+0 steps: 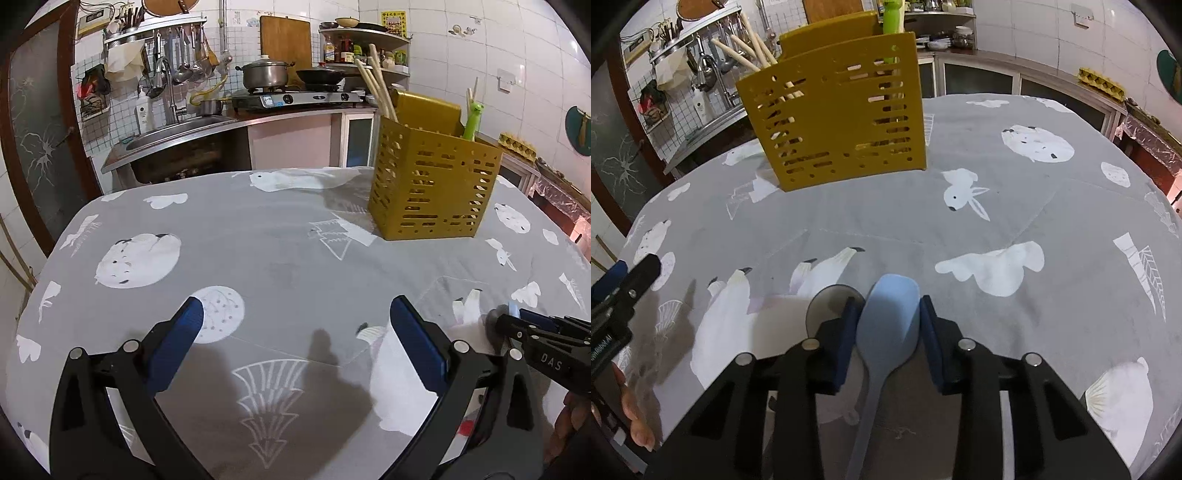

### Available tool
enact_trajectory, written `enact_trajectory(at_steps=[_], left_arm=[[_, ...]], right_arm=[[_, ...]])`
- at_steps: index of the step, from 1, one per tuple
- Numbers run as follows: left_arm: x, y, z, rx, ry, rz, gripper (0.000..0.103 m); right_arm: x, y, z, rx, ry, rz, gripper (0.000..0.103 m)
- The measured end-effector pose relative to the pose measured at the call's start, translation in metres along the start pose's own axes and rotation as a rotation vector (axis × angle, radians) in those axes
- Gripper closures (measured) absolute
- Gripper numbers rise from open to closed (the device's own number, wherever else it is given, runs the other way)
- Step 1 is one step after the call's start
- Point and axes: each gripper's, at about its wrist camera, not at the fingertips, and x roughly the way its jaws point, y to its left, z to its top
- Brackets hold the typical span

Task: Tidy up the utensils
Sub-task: 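Grasp the light-blue spoon with the right tool while the left tool grasps the metal spoon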

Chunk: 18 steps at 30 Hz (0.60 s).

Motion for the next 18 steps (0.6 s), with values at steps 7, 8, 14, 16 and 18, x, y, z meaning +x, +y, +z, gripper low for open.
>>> enact_trajectory(at_steps=[7,8,14,16,18], left_arm=[[-0.001,-0.036,-0.003,0.038,0.021,-0.045,0.005],[0.000,-0.042,-0.004,0.040,0.028,-0.055,0.005],[0.002,-0.088,-0.012,0.102,0.069,-0.125,0.005],[0.005,-0.104,-0.015,0.128,0.087,-0.148,0.005],[0.007,-0.121,-0.019,0.152,0.109,-0.170,0.005]], right_arm=[[-0.011,-0.020,0.006,-0.024,-0.022,-0.018,0.069],[-0.012,-0.028,0.008,-0.024,-0.019,-0.029,0.069],[-0.017,-0.071,0.009,-0.006,-0.018,-0.079,0.069],[-0.020,-0.084,0.010,0.005,-0.021,-0.088,0.069],[-0.022,-0.095,0.010,0.017,-0.025,-0.098,0.069]])
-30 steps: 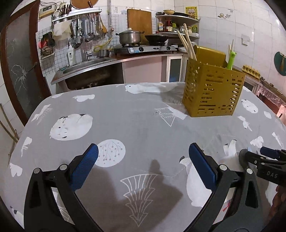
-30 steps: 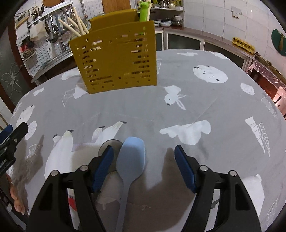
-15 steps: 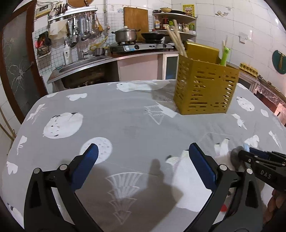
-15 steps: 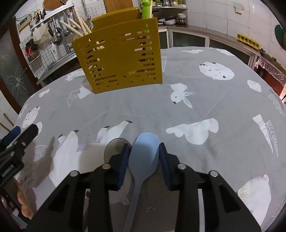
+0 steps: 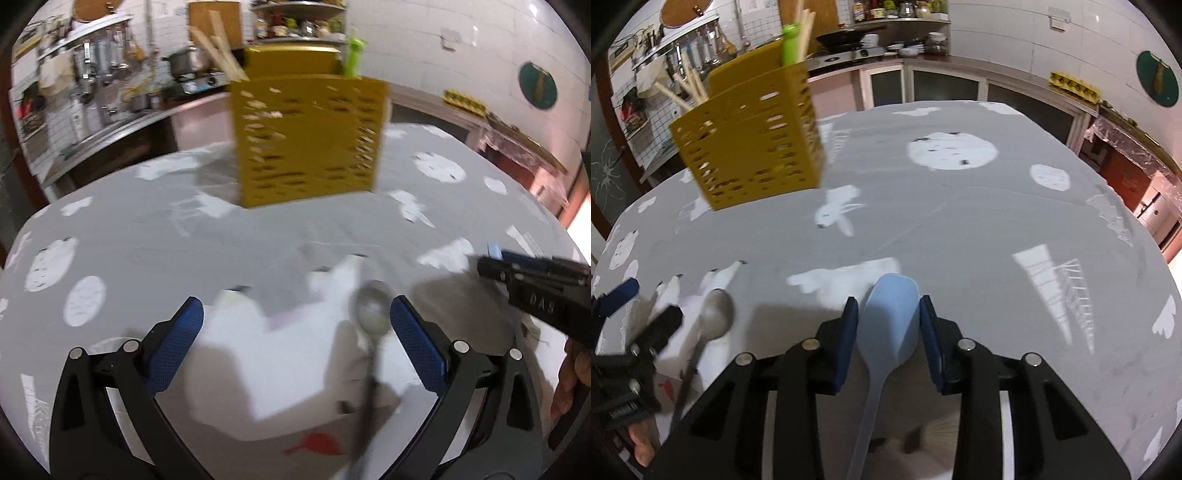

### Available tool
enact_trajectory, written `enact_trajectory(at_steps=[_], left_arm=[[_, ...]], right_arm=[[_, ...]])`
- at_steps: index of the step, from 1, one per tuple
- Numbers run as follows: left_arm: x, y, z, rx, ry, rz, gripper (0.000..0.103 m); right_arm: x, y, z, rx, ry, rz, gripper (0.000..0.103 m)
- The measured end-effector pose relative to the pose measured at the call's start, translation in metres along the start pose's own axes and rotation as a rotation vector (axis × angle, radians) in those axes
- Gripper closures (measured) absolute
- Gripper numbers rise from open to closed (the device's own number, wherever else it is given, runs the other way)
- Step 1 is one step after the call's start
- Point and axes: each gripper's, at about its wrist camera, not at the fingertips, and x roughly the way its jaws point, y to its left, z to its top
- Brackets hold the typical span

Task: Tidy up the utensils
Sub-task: 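Grasp the light-blue spoon with the right tool while the left tool grasps the metal spoon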

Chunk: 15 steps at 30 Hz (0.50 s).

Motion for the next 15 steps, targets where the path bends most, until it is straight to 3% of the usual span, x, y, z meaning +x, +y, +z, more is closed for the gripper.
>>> enact_trajectory(at_steps=[6,8,10,12,15], left_arm=[[0.016,-0.034,0.002,0.066,0.066,0.006,0.006],[0.025,-0.040,0.003,0.068,0.102,-0.005,0.011],[0.032,-0.043,0.003,0.069,0.138,-0.018,0.024],[0.035,-0.043,0.003,0.053,0.141,-0.025,0.027],[0.036,-0.038,0.007,0.034,0.148,-0.031,0.040]], right_arm=[[0.002,-0.021,-0.001,0.028,-0.001,-0.007,0.069],[0.002,-0.024,-0.002,0.032,-0.002,-0.005,0.069],[0.002,-0.025,-0.002,0.034,-0.005,-0.002,0.069],[0.002,-0.025,0.000,0.031,-0.008,0.001,0.069],[0.002,-0.023,0.001,0.023,-0.013,0.004,0.069]])
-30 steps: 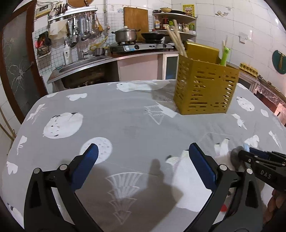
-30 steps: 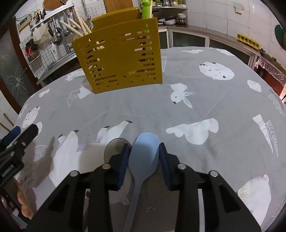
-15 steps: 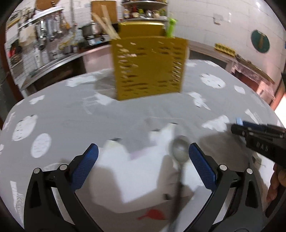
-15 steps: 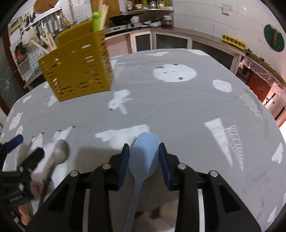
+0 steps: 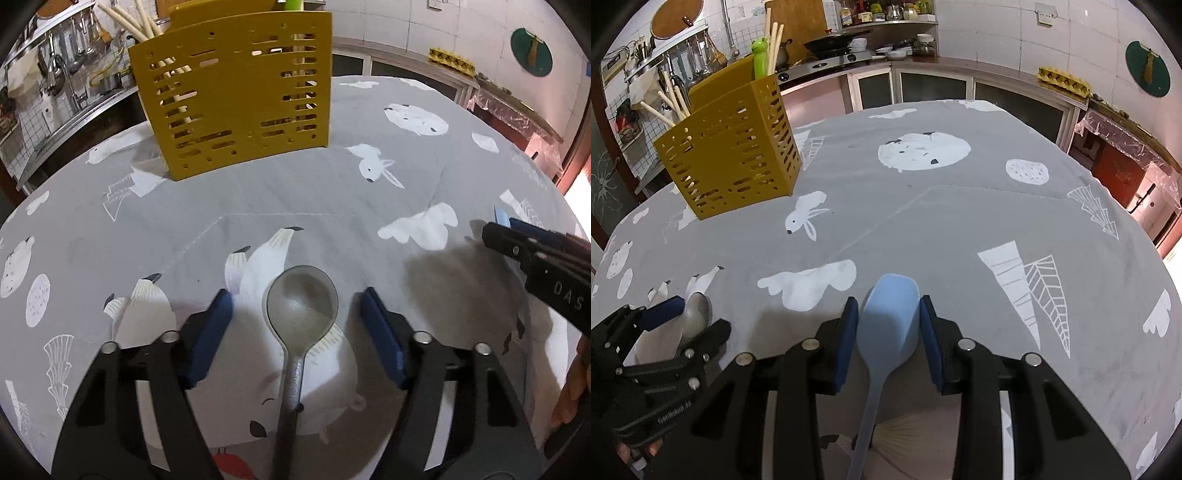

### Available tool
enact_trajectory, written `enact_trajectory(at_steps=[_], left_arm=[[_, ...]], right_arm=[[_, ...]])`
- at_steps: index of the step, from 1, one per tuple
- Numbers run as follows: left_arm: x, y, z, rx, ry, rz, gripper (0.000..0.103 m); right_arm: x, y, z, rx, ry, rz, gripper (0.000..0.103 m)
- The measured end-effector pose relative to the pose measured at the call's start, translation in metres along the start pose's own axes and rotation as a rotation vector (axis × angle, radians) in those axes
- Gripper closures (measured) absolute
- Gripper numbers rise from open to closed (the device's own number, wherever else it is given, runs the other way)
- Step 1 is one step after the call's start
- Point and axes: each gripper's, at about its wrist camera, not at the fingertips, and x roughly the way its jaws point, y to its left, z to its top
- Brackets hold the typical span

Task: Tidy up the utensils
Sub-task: 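Grasp the light-blue spoon with the right tool while the left tool grasps the metal spoon, then carry both spoons to the yellow holder and lower them in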

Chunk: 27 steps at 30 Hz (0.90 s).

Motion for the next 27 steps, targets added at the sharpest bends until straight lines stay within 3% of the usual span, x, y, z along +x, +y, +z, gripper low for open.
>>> enact_trajectory(at_steps=[5,9,14,27], left_arm=[[-0.001,0.006,0.005,-0.017,0.014,-0.020,0.068],[-0.003,0.013,0.008,-0.038,0.013,-0.040,0.068],[-0.018,0.026,0.012,-0.080,-0.042,-0.052,0.068],[-0.086,0.070,0.034,-0.149,-0.302,0.004,0.068]], right_arm=[[-0.001,0.007,0.000,-0.006,-0.005,0.017,0.069],[-0.004,0.016,0.002,-0.024,-0.019,0.033,0.070],[-0.013,0.025,0.006,-0.040,-0.061,0.046,0.070],[-0.042,0.051,0.032,-0.081,-0.234,0.106,0.070]])
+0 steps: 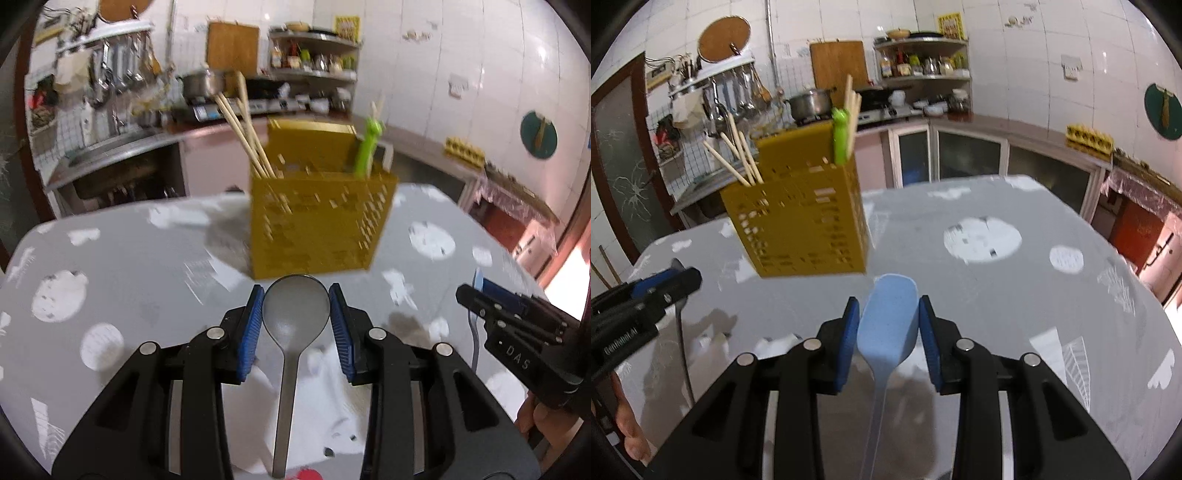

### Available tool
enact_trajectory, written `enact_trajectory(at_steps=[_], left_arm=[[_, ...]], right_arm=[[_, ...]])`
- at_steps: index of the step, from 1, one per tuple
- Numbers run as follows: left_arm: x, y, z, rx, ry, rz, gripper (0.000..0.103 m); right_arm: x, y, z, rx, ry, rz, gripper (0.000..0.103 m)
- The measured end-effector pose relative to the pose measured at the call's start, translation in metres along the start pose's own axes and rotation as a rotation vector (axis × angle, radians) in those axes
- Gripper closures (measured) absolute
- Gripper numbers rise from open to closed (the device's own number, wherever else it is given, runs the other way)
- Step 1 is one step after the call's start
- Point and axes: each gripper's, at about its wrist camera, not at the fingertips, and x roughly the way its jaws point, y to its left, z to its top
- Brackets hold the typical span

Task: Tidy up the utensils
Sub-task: 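Carry both spoons to the yellow holder and lower them in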

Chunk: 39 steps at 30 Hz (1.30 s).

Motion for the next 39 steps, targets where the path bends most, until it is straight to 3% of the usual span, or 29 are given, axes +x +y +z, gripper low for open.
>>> enact_trajectory(at_steps=[9,25,34,39], left_arm=[[-0.019,0.029,0.019,-0.048,-0.145,0.045,0.068],[-0.029,0.040,0.042,-0.070,-0.258,0.011,0.068],[-0.064,0.030,0.116,-0.063,-0.373,-0.063,0.068],[-0.070,0.012,0.156,-0.024,-0.455,-0.073,0.068]], right_arm=[[-0.002,0.020,0.023,-0.055,-0.105,0.025,0.070],[-0.016,0.027,0.060,-0.073,-0.265,0.064,0.072],[-0.051,0.031,0.143,-0.071,-0.378,0.121,0.072],[-0.046,0.043,0.186,-0.108,-0.428,0.101,0.072]])
